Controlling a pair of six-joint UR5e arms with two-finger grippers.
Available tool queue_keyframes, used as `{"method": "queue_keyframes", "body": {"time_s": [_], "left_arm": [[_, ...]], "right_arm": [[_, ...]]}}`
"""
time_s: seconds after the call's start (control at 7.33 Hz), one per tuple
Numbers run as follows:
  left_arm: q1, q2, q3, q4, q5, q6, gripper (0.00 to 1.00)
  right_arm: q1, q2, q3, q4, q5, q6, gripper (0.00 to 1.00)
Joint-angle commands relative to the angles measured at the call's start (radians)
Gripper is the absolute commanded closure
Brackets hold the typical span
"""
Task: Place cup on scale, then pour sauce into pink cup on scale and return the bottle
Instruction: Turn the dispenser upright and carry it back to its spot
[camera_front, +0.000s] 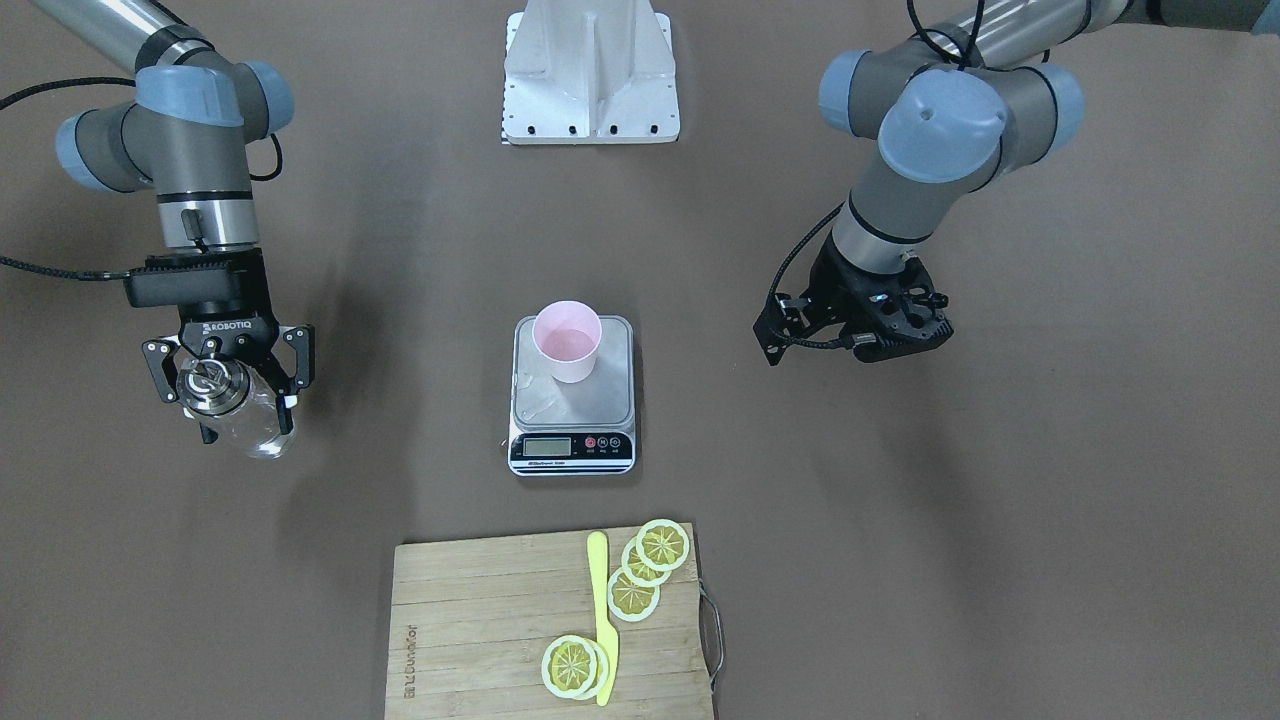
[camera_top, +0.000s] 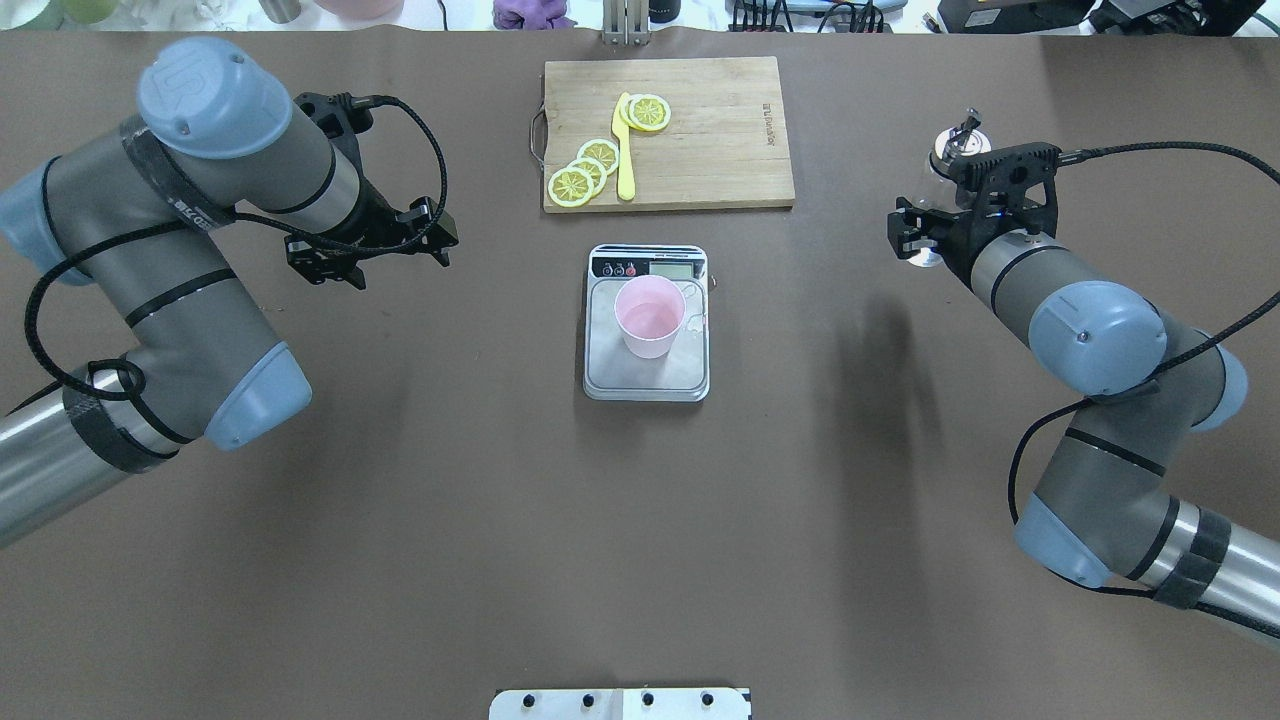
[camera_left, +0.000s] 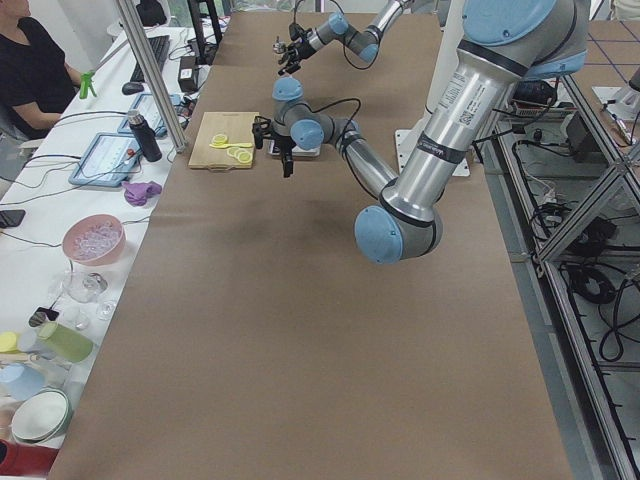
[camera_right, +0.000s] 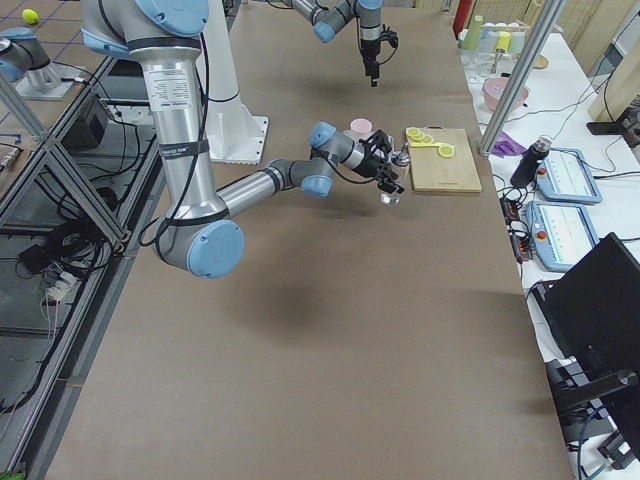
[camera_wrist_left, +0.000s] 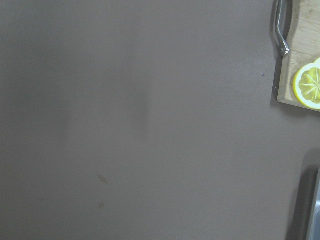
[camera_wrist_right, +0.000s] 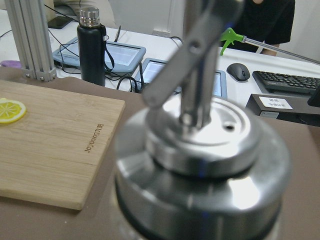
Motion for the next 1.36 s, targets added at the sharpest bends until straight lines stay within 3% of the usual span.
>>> {"method": "queue_keyframes", "body": {"time_s": [0.0,0.82,0.95,1.09,1.23], "left_arm": [[0.000,-0.002,0.003,-0.001,0.000,0.000,0.02],[0.002,-0.002,0.004,-0.001,0.000,0.000,0.02],[0.002,-0.002,0.003,-0.001,0.000,0.002,0.02],[0.002,-0.002,0.004,-0.001,0.000,0.002,0.02],[0.002,0.000,0.003,-0.001,0.000,0.000,0.02]], "right_arm": [[0.005,0.004,-0.040,0.001,0.023,0.023,1.00],[0.003,0.004,-0.164,0.113,0.038,0.023,1.00],[0.003,0.004,-0.164,0.113,0.038,0.019,0.74],[-0.004,0.049,-0.245,0.134,-0.001,0.085,0.01],[-0.032,0.048,-0.315,0.292,-0.052,0.110,0.00]]}}
